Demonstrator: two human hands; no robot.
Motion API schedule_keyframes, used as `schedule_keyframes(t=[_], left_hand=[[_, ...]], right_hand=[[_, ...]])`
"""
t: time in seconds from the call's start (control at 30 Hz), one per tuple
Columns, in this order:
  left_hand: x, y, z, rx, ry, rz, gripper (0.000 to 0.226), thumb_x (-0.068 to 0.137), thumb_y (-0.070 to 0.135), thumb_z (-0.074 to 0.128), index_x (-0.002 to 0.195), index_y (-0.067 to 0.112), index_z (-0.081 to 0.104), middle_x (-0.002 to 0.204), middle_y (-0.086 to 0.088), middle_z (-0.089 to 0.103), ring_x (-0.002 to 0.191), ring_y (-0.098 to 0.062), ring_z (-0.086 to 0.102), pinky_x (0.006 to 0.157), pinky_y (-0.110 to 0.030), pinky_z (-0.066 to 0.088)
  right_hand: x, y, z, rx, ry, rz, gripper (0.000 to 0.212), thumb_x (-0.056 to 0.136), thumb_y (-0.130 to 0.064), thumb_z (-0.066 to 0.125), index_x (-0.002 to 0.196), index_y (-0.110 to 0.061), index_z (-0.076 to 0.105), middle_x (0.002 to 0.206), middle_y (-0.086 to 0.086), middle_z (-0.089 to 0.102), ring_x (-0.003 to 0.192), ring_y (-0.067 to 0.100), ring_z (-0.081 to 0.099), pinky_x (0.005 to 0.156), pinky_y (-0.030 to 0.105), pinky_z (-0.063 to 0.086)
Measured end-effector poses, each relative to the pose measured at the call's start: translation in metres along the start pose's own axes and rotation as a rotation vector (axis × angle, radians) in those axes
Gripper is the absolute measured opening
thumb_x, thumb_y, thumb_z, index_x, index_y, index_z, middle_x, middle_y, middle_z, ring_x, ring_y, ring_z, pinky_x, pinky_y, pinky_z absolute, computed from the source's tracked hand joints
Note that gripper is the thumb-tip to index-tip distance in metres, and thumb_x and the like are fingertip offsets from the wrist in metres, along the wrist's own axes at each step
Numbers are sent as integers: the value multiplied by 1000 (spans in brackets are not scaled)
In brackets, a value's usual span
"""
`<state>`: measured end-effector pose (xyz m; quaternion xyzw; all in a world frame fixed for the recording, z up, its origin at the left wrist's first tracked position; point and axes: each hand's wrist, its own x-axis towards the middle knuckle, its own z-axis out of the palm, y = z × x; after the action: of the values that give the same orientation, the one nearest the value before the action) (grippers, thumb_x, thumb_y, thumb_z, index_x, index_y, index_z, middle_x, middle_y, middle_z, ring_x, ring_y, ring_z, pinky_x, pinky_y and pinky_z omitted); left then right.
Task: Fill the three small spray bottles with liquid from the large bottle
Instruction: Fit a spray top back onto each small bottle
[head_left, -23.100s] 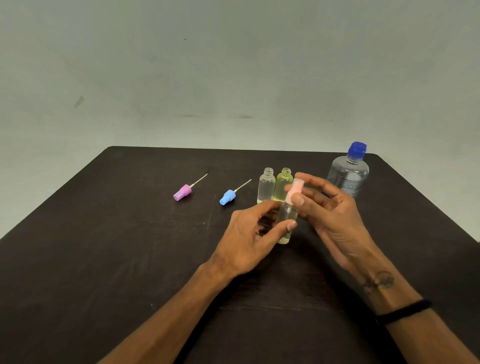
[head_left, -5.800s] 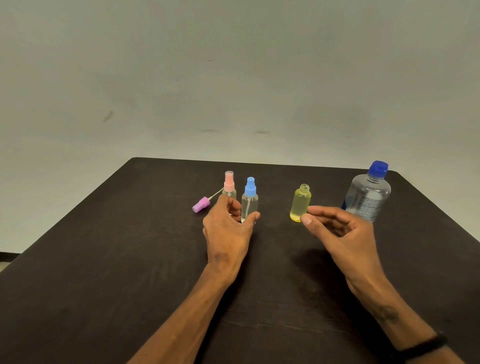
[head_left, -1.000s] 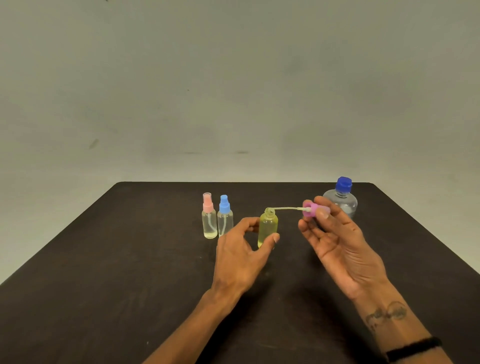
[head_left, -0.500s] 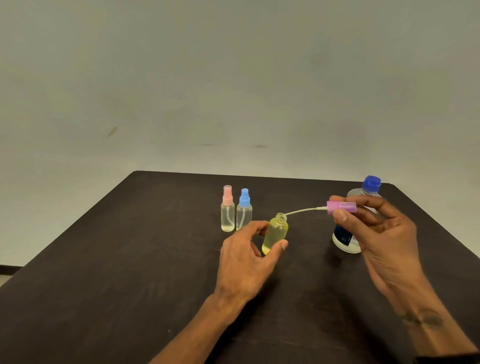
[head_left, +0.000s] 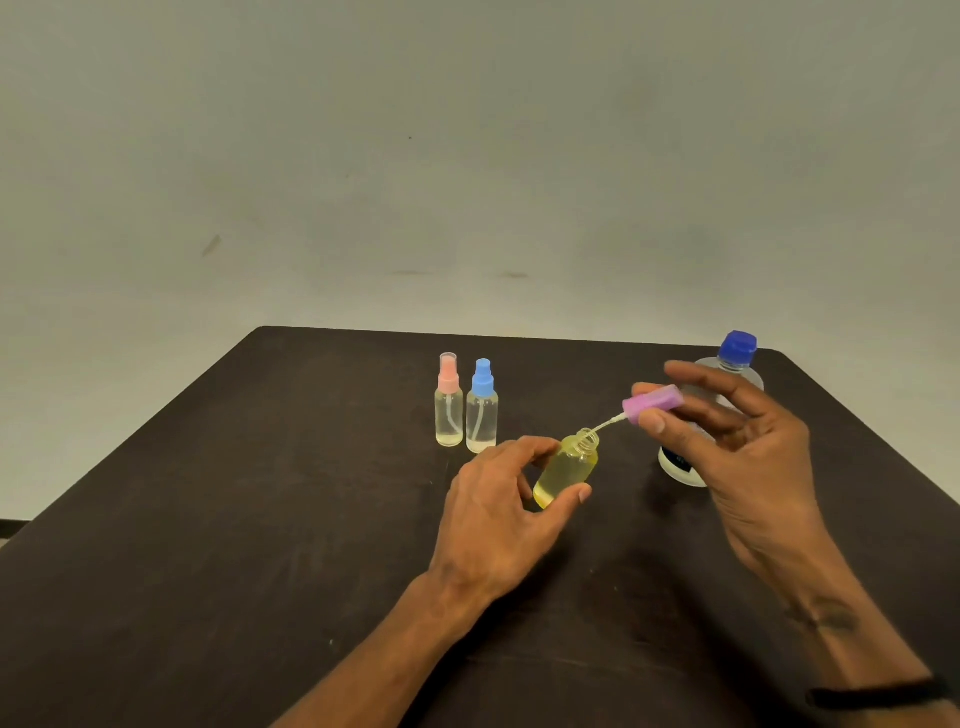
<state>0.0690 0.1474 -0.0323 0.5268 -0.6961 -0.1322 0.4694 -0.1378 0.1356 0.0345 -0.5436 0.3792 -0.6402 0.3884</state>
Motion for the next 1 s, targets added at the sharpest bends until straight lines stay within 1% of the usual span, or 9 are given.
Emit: schedule_keyframes(t=[0.17, 0.27, 0.4, 0.47, 0.57, 0.73, 0.87, 0.93, 1.0], left_hand=[[-5, 6, 5, 11, -48, 51, 51, 85, 65, 70, 126, 34, 68, 104, 22, 69, 81, -9, 61, 75, -26, 55], [-7, 11, 7, -8, -66, 64, 51, 86, 66, 68, 125, 33, 69, 104, 22, 70, 83, -8, 61, 74, -25, 54], [-7, 13, 6, -33, -62, 45, 51, 86, 67, 68, 125, 34, 70, 102, 23, 69, 84, -6, 60, 73, -20, 52], [-6, 12, 4, -34, -44, 36, 50, 86, 65, 71, 125, 34, 70, 101, 23, 70, 84, -7, 60, 72, -17, 50], [-5, 12, 4, -31, -43, 31, 49, 86, 63, 73, 126, 33, 71, 102, 22, 71, 84, -7, 60, 74, -17, 50], [-7, 11, 5, -35, -42, 43, 49, 87, 62, 74, 125, 31, 70, 103, 21, 71, 87, -4, 61, 76, -18, 50], [-8, 10, 4, 21, -66, 73, 53, 89, 68, 65, 128, 32, 67, 104, 23, 67, 89, -2, 59, 76, -15, 48], [-8, 10, 4, 35, -68, 83, 54, 90, 68, 62, 130, 33, 66, 104, 25, 64, 89, -1, 58, 75, -13, 46], [-7, 10, 4, 31, -54, 89, 53, 90, 66, 63, 130, 32, 66, 105, 23, 66, 87, -2, 58, 74, -12, 44]], right_hand=[[-4, 5, 5, 3, -52, -3, 40, 75, -5, 83, 115, -7, 73, 104, 2, 84, 102, 18, 80, 82, 21, 62], [-6, 7, 5, -8, -100, 9, 37, 77, -7, 81, 114, -8, 74, 105, 4, 83, 102, 21, 80, 83, 24, 63], [-6, 12, 3, -30, -127, 17, 36, 82, -7, 79, 117, -7, 74, 108, 5, 83, 104, 22, 80, 86, 28, 64], [-6, 14, 3, -48, -131, 19, 37, 82, -10, 79, 118, -7, 74, 110, 6, 83, 106, 23, 79, 89, 30, 64], [-6, 14, 3, -60, -138, 26, 37, 81, -13, 80, 117, -10, 74, 109, 4, 83, 106, 22, 79, 90, 29, 64], [-6, 15, 5, -51, -112, 27, 36, 73, -18, 84, 108, -14, 77, 104, 3, 83, 102, 21, 80, 85, 26, 64], [-7, 19, 6, -74, -81, 32, 41, 70, -24, 87, 109, -14, 78, 104, 5, 83, 102, 23, 79, 87, 31, 65], [-7, 21, 6, -88, -72, 23, 39, 72, -22, 87, 109, -13, 78, 104, 4, 82, 101, 22, 79, 87, 30, 65], [-7, 21, 6, -81, -66, 12, 37, 74, -19, 86, 109, -11, 79, 104, 5, 83, 101, 22, 79, 87, 29, 65]])
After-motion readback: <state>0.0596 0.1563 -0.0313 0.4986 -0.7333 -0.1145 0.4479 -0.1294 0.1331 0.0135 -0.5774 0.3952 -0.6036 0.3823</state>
